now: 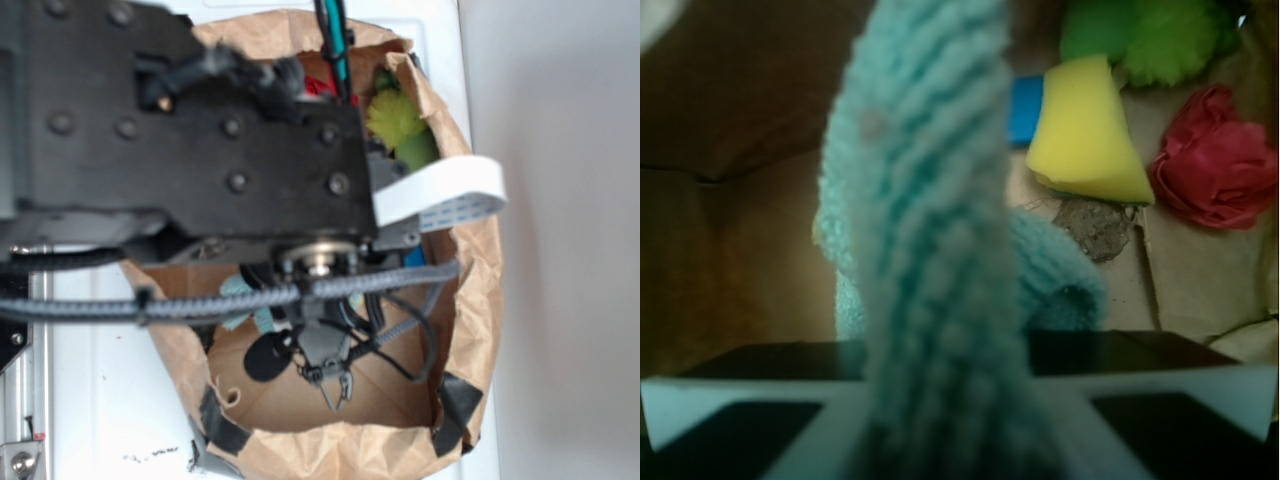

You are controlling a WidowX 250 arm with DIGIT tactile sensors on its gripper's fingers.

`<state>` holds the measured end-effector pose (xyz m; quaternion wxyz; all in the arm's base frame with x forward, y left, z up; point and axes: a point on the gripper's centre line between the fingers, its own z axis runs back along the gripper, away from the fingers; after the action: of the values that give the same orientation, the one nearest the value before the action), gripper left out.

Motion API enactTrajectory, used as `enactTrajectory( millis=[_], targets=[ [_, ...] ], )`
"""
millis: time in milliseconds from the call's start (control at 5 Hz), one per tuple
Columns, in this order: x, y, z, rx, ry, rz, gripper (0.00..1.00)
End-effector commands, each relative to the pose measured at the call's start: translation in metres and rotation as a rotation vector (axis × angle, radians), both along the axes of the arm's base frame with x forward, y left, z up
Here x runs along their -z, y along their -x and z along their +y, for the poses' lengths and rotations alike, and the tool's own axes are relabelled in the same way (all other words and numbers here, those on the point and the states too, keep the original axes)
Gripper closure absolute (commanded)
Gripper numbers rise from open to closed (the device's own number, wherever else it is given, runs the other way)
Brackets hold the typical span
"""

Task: Grab the blue cloth.

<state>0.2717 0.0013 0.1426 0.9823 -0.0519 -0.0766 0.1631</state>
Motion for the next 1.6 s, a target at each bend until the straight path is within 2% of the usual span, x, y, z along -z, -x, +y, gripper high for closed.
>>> enactTrajectory(
  millis=[0, 200, 400, 800, 1400],
  targets=[
    [-0.0568, 0.0056, -0.0072, -0.009, -0.126, -0.198, 1.0],
    [-0.0603, 0.0067, -0.0102, -0.018, -0.171, -0.196, 1.0],
    [-0.0626, 0.0051, -0.0091, 0.003, -0.124, -0.14, 1.0],
    [-0.0587, 0.004, -0.0087, 0.015, -0.107, -0.086, 1.0],
    [-0.0537, 0.0085, -0.0102, 0.012, -0.12, -0.107, 1.0]
  ],
)
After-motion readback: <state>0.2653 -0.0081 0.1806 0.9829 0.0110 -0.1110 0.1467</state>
